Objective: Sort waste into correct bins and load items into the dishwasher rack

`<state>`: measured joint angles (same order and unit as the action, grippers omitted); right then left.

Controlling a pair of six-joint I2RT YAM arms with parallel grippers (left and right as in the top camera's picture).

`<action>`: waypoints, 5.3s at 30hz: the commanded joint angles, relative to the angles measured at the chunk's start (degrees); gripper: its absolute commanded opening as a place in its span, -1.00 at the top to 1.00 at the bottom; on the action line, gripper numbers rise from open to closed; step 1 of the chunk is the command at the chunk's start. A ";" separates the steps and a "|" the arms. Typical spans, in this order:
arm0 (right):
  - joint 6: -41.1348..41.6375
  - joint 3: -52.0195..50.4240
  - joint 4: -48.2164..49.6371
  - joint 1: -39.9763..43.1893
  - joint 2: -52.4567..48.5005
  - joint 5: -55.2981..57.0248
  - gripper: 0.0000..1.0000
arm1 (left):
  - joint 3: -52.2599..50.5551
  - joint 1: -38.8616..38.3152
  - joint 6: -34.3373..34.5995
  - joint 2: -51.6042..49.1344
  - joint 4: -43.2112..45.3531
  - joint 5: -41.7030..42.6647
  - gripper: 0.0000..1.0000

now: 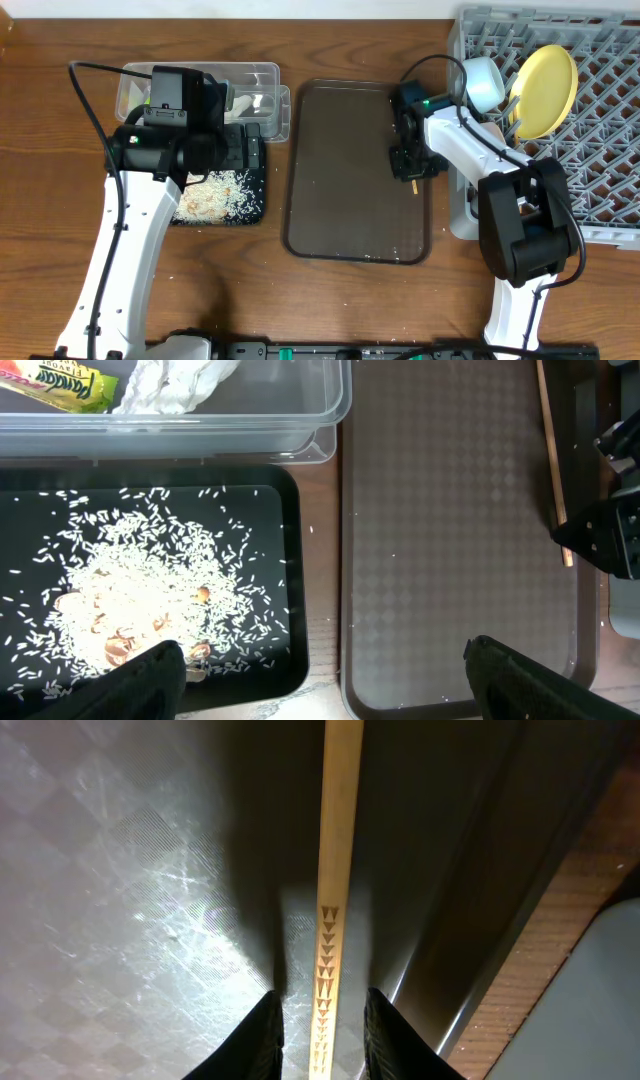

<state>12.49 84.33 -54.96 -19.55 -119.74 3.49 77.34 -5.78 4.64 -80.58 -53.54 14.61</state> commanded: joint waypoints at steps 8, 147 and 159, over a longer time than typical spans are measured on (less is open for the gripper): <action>1.27 -3.48 1.64 -0.15 -0.68 -0.85 0.70 | 0.72 -0.02 -0.11 -0.35 -0.02 -0.35 -0.83; -9.40 -83.38 49.51 18.86 115.19 -5.79 -0.99 | 0.72 -0.02 -0.11 -0.35 -0.02 -0.35 -0.83; -9.35 -84.02 50.73 16.63 119.45 -4.17 -0.99 | 0.72 -0.02 -0.11 -0.35 0.00 -0.37 -0.82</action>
<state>2.57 0.64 -4.12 -2.20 -0.73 -1.45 77.34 -5.78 4.64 -80.58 -53.56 14.61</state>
